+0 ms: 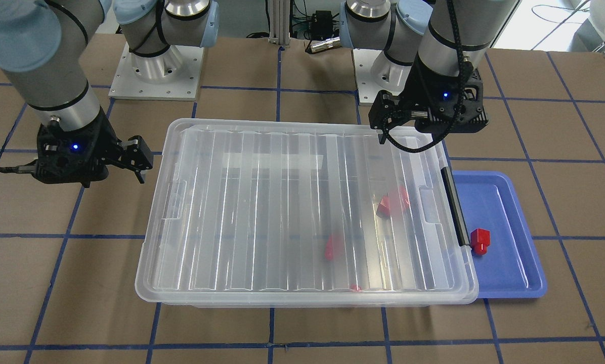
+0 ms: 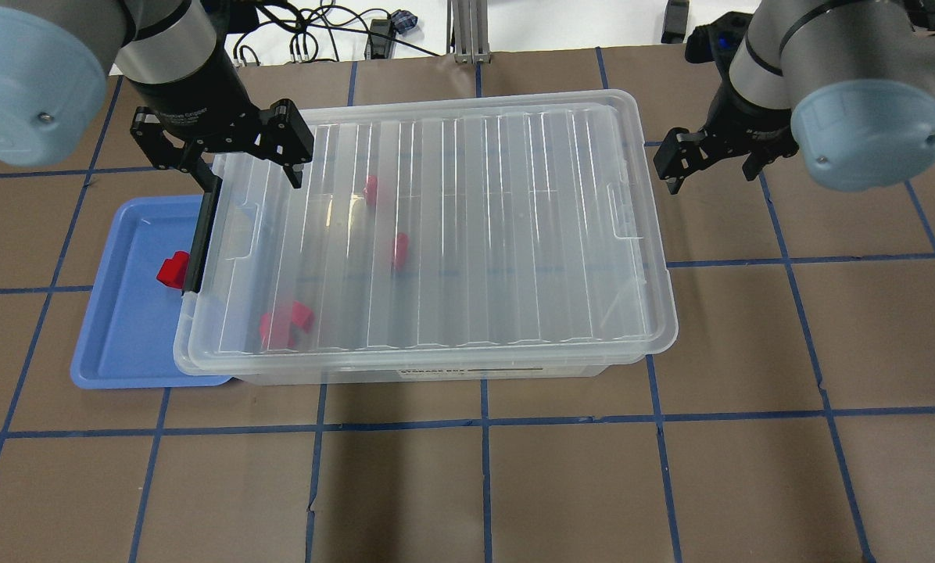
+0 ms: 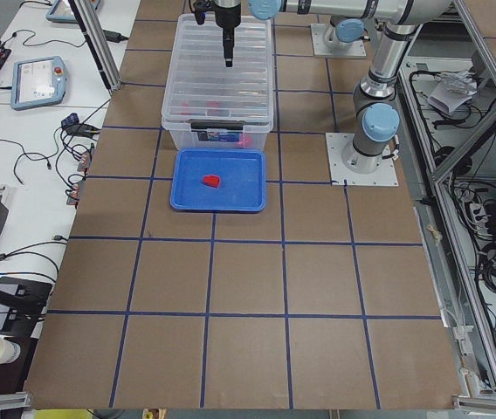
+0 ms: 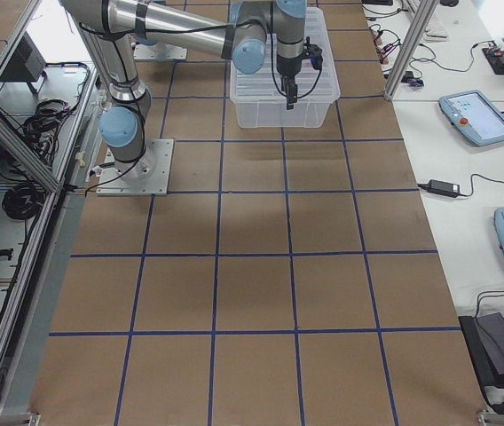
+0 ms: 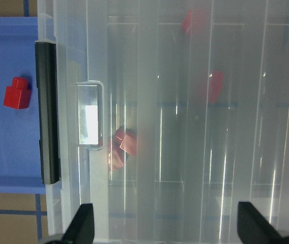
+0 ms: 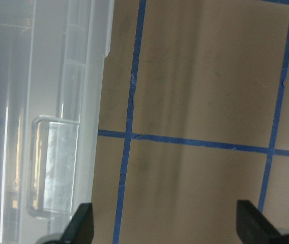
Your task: Place red block in blue tray from box
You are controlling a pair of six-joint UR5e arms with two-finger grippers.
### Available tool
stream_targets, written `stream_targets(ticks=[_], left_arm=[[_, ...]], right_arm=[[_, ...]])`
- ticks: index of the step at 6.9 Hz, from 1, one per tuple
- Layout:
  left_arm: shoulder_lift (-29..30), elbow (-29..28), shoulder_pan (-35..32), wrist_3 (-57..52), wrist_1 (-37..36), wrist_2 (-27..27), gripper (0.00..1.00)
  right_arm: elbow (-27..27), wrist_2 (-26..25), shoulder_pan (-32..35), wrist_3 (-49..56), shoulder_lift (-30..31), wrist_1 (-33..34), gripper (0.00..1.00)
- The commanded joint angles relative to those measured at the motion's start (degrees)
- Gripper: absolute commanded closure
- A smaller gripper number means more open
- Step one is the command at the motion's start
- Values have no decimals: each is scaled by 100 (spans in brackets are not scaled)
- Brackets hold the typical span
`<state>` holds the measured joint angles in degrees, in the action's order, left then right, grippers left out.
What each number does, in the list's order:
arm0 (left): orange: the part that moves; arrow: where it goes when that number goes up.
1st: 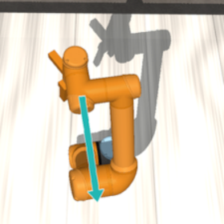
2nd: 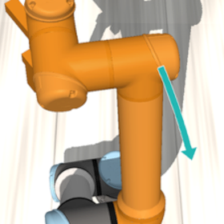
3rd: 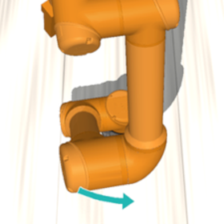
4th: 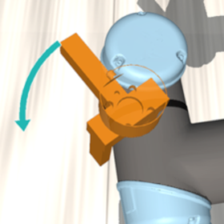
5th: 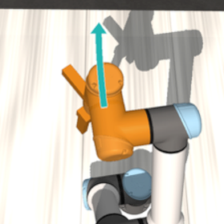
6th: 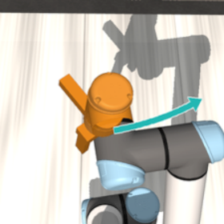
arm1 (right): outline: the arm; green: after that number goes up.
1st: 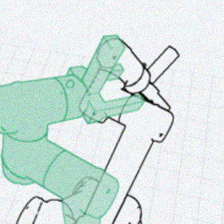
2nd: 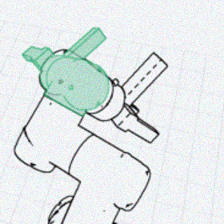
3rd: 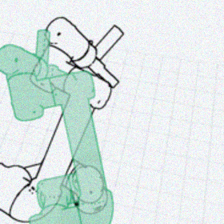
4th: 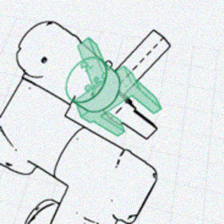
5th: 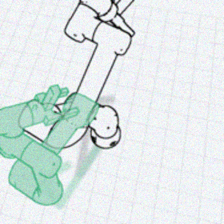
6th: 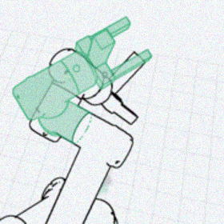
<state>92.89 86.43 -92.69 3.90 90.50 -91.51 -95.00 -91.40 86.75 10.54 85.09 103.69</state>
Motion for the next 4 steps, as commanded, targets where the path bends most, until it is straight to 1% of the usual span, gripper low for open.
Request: stream_targets(ticks=[1, 2, 4], left_arm=[[-61, -38, 154, -20, -15, 2, 0], [-131, -12, 329, -20, 2, 27, 0], [-201, 41, 375, -20, 11, 63, 0]], right_arm=[[980, -9, 262, -566, 140, -1319, 0], [1175, -62, 481, -1136, 105, -1612, 0], [1142, -36, 501, -1185, 122, -1545, 0]])
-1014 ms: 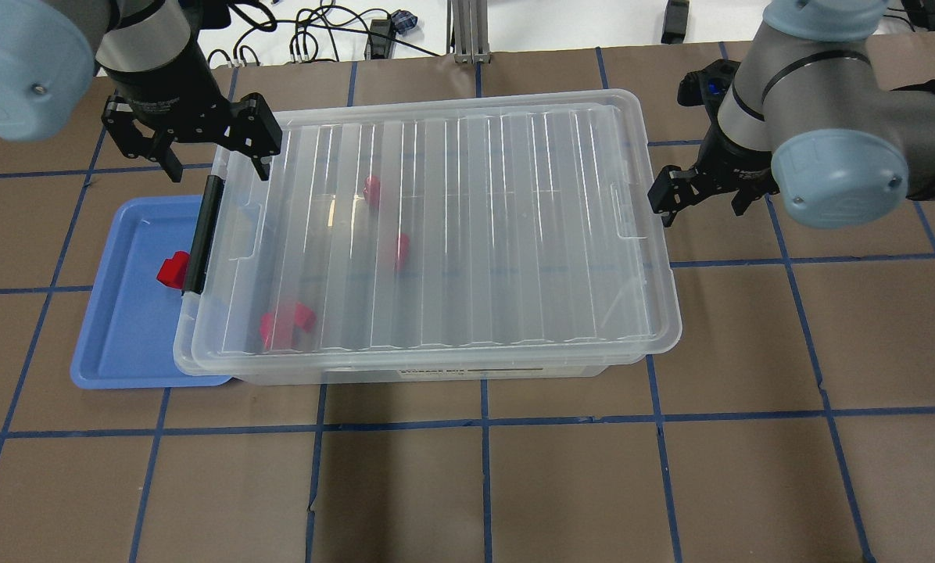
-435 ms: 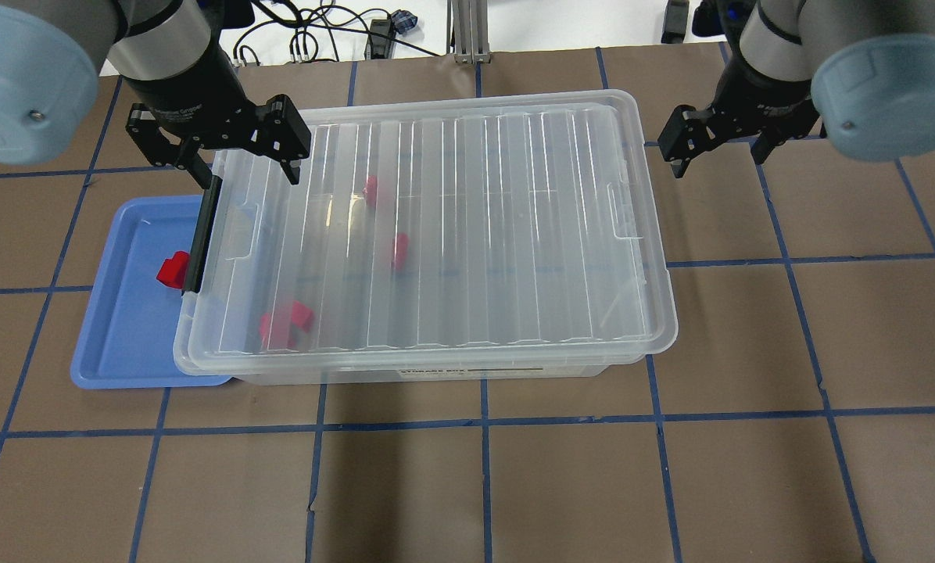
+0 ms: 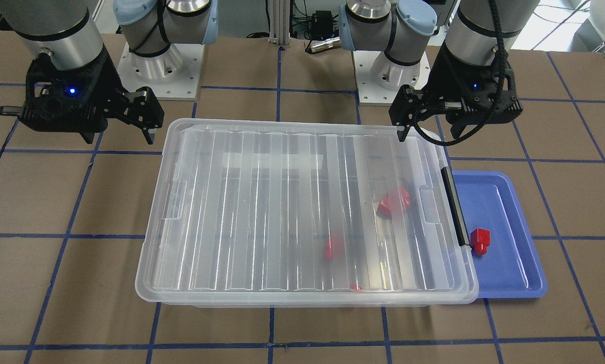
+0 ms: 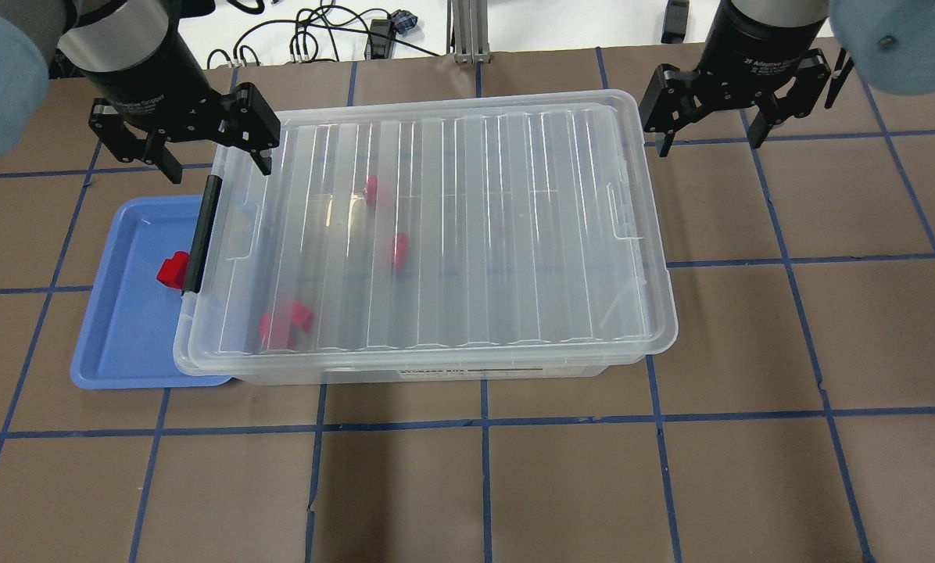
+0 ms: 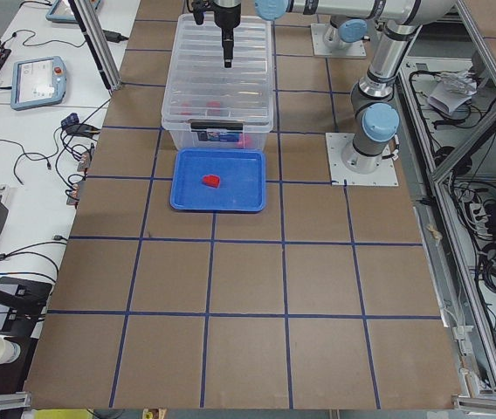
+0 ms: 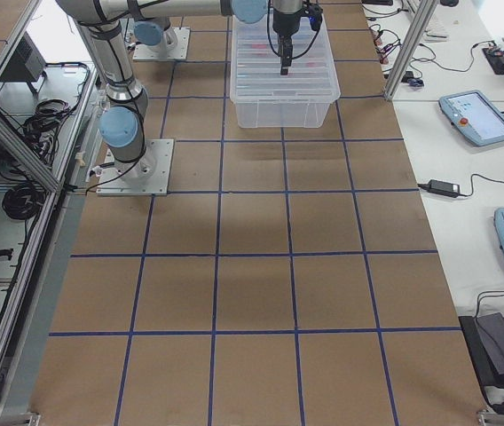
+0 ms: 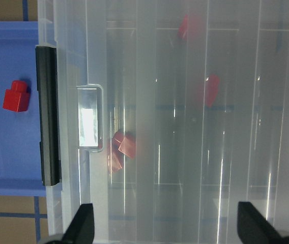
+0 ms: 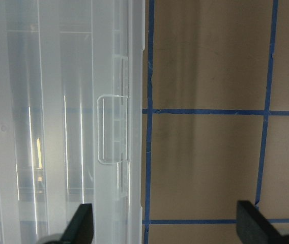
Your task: Place red block in blue tray from box
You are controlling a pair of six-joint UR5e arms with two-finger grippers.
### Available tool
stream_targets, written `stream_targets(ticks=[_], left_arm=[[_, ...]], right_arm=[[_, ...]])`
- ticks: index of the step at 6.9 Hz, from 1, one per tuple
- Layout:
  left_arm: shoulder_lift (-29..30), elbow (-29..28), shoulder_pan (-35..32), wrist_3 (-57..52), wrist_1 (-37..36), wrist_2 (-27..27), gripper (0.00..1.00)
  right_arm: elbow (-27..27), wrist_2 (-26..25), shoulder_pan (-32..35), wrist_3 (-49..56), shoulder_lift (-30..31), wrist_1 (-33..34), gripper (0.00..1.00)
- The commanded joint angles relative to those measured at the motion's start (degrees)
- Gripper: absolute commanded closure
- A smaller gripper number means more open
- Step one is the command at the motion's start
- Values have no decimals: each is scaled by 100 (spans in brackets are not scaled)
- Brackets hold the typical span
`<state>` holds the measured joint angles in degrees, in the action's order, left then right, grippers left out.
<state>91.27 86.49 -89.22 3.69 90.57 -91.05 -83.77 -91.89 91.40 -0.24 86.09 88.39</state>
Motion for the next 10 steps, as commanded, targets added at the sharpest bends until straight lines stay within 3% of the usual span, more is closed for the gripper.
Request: stream_targets(ticks=[1, 10], left_arm=[[-47, 34, 1, 0, 5, 17, 0], [-56, 34, -202, -122, 5, -10, 0]], right_arm=[[19, 5, 45, -108, 40, -15, 0], [19, 110, 1, -178, -48, 203, 0]])
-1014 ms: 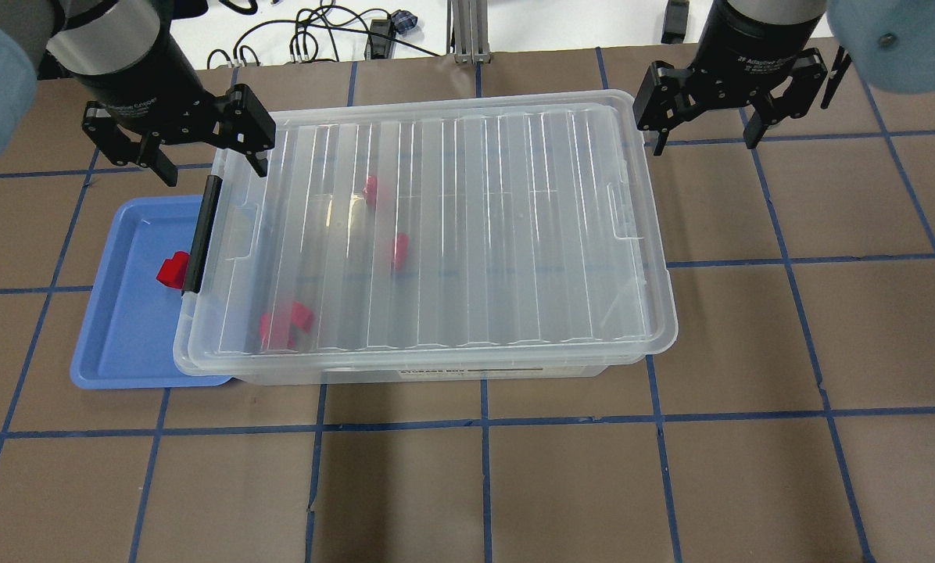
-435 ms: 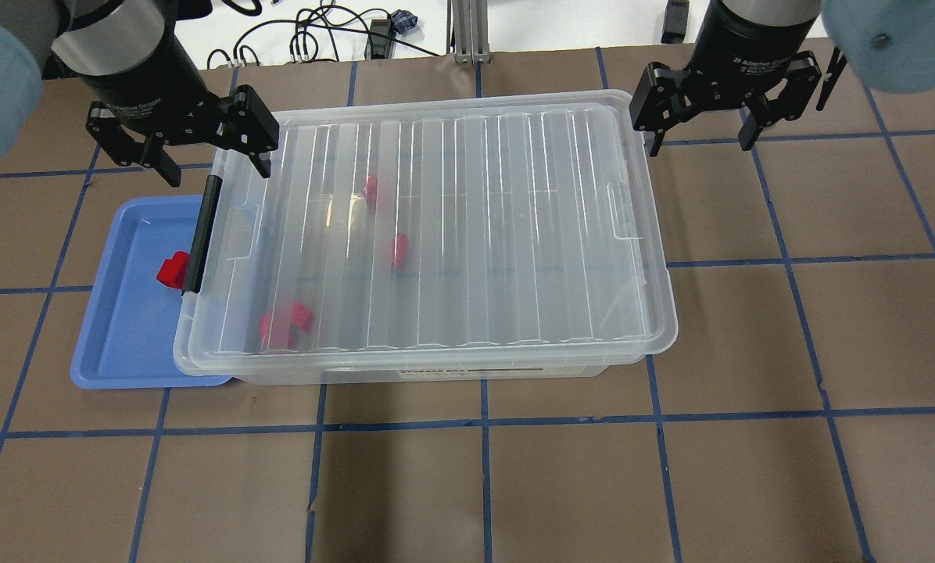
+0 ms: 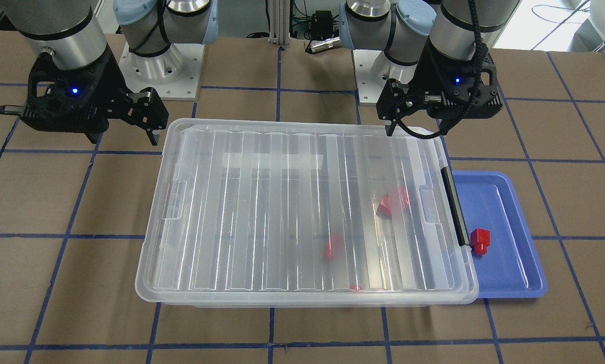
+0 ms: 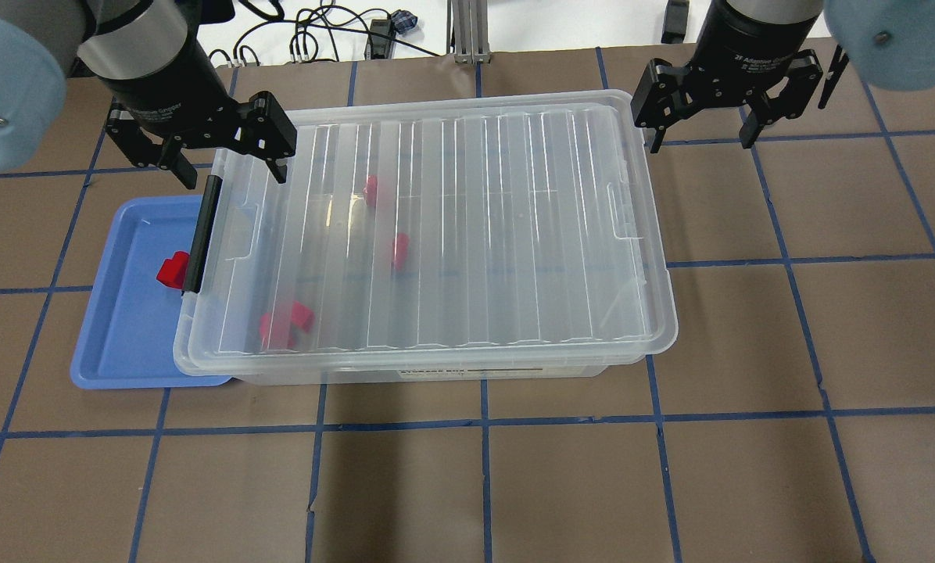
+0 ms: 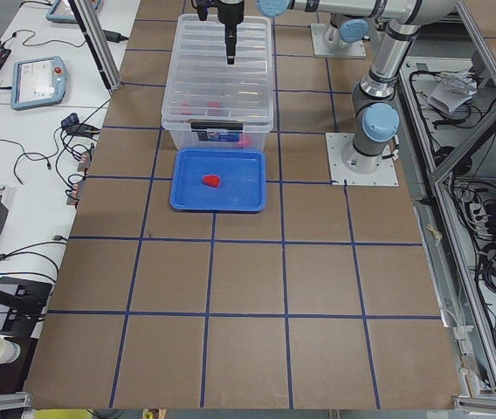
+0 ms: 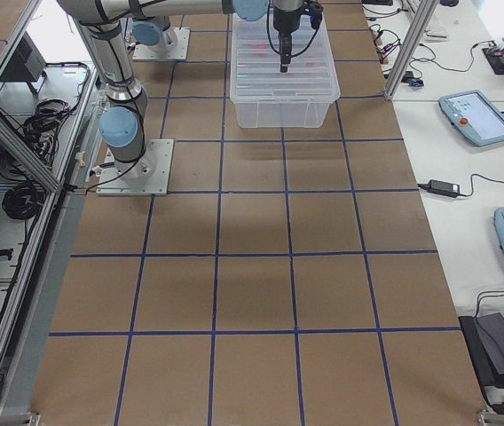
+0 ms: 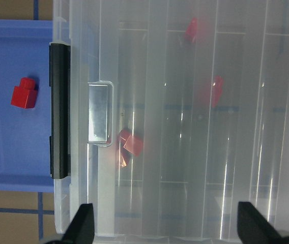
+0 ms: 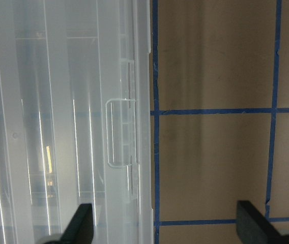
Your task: Place red block in blue tray from box
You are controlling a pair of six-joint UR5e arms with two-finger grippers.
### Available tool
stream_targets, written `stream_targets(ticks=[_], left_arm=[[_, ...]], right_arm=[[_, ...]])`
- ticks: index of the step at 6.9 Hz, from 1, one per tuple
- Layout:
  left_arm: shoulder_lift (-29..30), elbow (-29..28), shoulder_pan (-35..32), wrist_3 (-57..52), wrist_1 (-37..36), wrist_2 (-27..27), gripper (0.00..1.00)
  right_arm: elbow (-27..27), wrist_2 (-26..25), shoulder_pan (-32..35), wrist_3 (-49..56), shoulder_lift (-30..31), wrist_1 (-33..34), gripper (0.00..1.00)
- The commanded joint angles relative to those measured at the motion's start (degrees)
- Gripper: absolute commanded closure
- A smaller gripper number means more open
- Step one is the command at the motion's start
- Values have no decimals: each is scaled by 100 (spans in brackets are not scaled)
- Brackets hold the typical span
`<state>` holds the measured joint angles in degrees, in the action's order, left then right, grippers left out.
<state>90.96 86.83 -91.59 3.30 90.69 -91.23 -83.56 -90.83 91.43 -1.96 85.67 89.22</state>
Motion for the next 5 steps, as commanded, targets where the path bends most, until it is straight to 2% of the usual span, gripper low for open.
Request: stream_targets(ticks=[1, 5], left_arm=[[-43, 1, 18, -93, -8, -9, 0], [-44, 19, 18, -84, -16, 8, 0]], right_arm=[[-3, 3, 6, -7, 2, 131, 0], [-3, 3, 15, -68, -33, 184, 0]])
